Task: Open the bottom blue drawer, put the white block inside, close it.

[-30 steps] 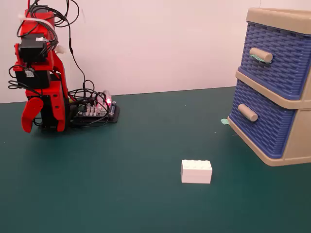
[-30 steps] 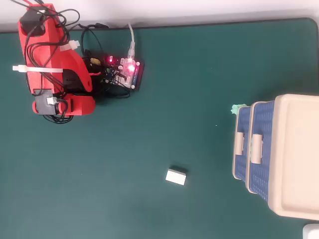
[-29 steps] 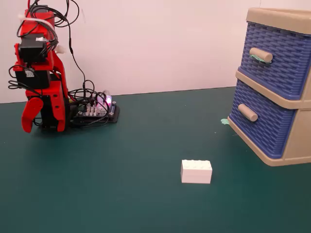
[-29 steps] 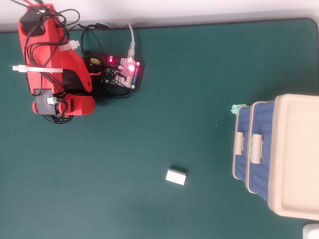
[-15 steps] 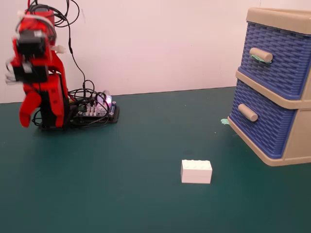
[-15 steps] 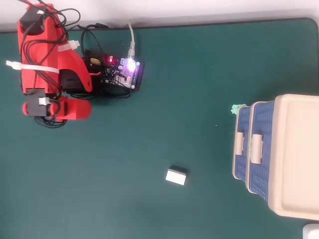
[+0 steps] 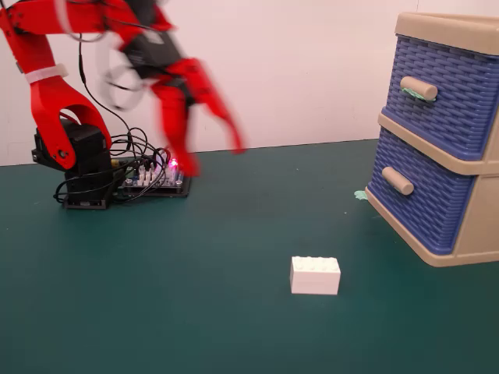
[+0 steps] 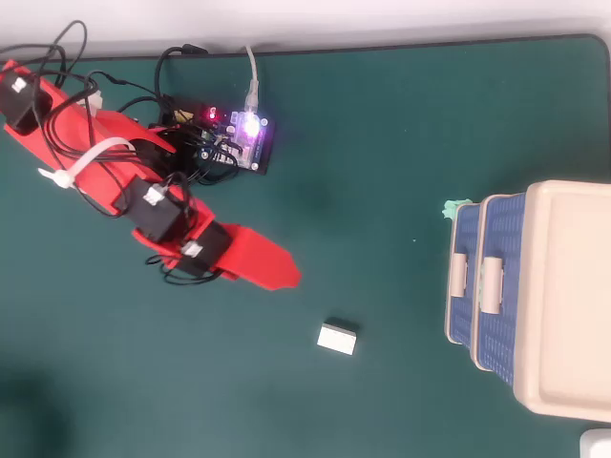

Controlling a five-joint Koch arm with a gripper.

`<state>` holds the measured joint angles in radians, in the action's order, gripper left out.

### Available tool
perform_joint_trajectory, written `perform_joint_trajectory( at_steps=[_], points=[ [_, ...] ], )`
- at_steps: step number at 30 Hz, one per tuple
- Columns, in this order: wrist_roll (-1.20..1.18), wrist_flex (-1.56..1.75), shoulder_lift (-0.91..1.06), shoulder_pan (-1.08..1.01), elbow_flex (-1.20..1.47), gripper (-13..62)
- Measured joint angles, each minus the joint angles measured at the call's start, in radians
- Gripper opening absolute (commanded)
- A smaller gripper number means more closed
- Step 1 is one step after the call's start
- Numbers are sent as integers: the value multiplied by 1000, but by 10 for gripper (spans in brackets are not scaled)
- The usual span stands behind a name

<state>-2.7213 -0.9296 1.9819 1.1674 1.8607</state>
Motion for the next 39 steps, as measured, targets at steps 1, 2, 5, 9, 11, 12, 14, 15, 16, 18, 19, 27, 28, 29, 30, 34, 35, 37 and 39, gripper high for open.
perform_joint_trajectory(
  at_steps=[1,2,5,9,11,12,14,15,16,18,19,27,28,29,30,34,35,37,39],
  points=[
    [-9,74,-12,21,46,337],
    [-21,169,-34,43,112,337],
    [-67,551,-104,101,273,338],
    [-118,1224,-318,178,359,338],
    [-126,1462,-433,212,357,338],
    [-132,1632,-535,241,345,339],
    [-138,1778,-655,256,301,338],
    [-146,1833,-719,259,261,338],
    [-161,1904,-793,267,207,338],
    [-189,1947,-865,270,170,337],
    [-207,1950,-905,270,126,337],
    [-227,1950,-1077,295,-169,314],
    [-227,1950,-1095,301,-190,308],
    [-225,1950,-1121,305,-233,304],
    [-227,1948,-1135,313,-253,297],
    [-227,1902,-1167,330,-327,258],
    [-225,1876,-1177,336,-350,244],
    [-227,1865,-1186,339,-373,207],
    [-225,1858,-1209,339,-419,179]
  ],
)
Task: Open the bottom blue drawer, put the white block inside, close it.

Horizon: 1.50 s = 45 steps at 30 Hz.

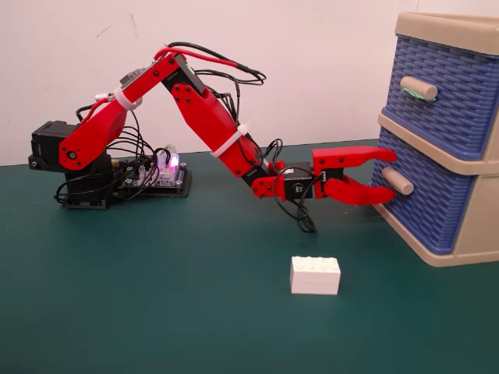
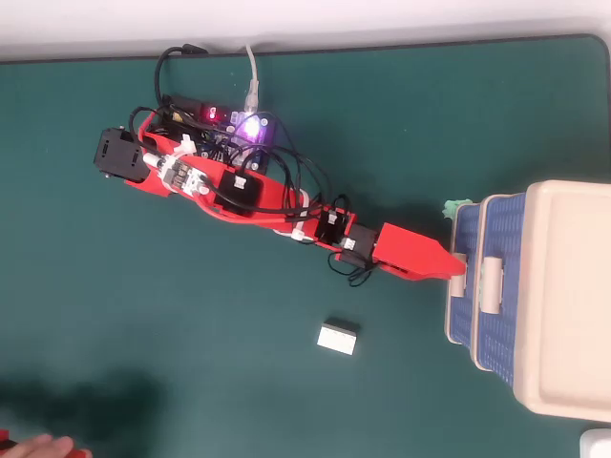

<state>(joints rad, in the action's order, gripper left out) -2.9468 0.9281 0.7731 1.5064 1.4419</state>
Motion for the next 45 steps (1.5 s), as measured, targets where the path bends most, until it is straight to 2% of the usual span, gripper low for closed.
perform_joint_trajectory(
  at_steps=[5,9,19,27,33,37,39,40,43,44,45],
  points=[
    [0,-117,-34,0,-58,82],
    [-5,-187,-35,0,-69,-76],
    [-6,-249,-20,0,-77,-81],
    [-9,-252,127,-6,140,-81],
    [-8,-273,298,-8,365,-82],
    [-6,-281,535,-43,680,-82],
    [-6,-291,612,-54,750,-79],
    [-11,-311,652,-60,785,-63],
    [-23,-367,684,-58,792,275],
    [-23,-368,687,-63,792,344],
    [-25,-368,693,-67,792,347]
  ],
)
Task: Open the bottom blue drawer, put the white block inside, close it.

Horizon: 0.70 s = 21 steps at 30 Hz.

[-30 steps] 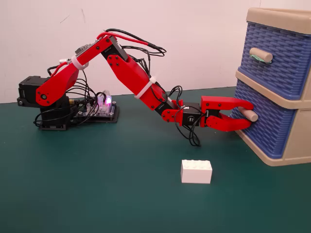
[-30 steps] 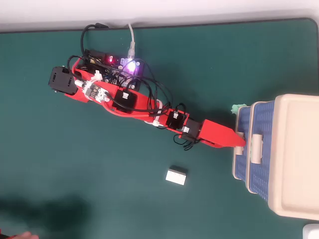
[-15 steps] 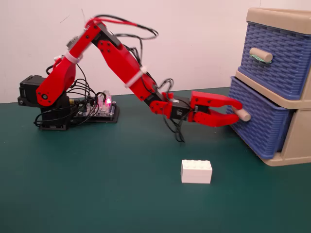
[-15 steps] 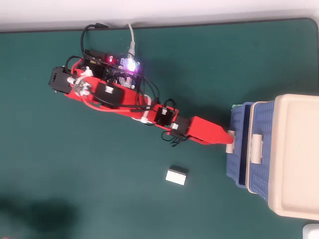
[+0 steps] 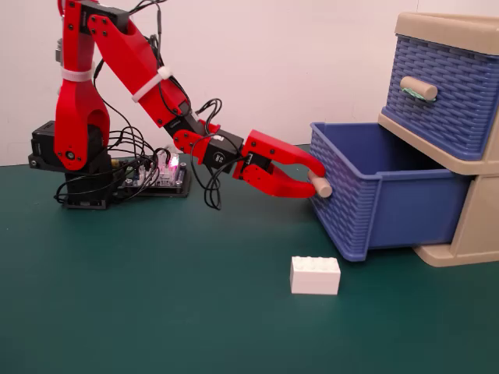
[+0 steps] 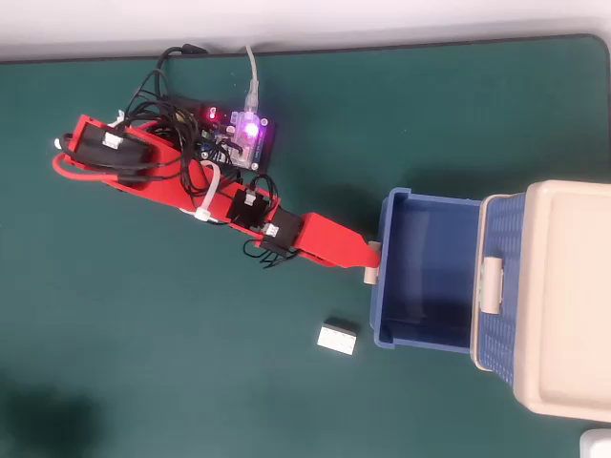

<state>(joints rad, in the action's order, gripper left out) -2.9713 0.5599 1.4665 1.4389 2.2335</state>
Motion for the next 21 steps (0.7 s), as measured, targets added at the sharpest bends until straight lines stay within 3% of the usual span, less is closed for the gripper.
perform_joint_trajectory(
  at_steps=[6,12,17,21],
  points=[
    [-6,-69,272,-83,101,345],
    [32,-732,624,-212,-60,340],
    [330,-1503,598,-242,-646,339],
    [767,-1908,393,-275,-953,338]
  ],
)
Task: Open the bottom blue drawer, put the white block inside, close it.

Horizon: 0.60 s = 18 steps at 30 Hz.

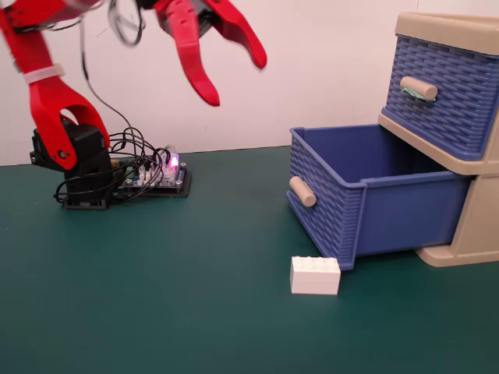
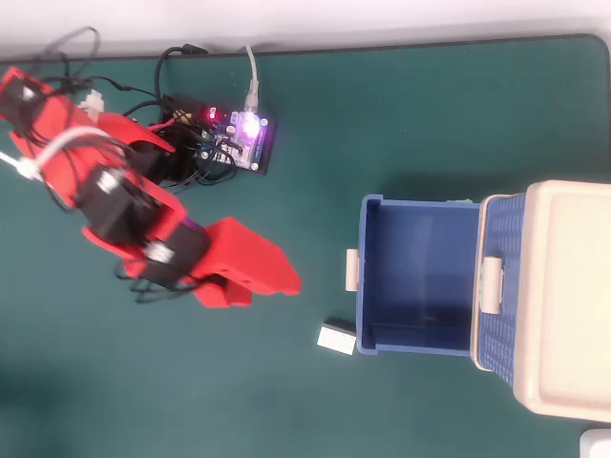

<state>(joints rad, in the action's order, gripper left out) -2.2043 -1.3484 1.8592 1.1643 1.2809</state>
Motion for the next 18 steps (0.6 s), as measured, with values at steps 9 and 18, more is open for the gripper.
perform_joint_trajectory(
  at_steps=[9,18],
  points=[
    [873,-8,-405,-153,-179,338],
    [882,80,-762,-147,-434,338]
  ],
)
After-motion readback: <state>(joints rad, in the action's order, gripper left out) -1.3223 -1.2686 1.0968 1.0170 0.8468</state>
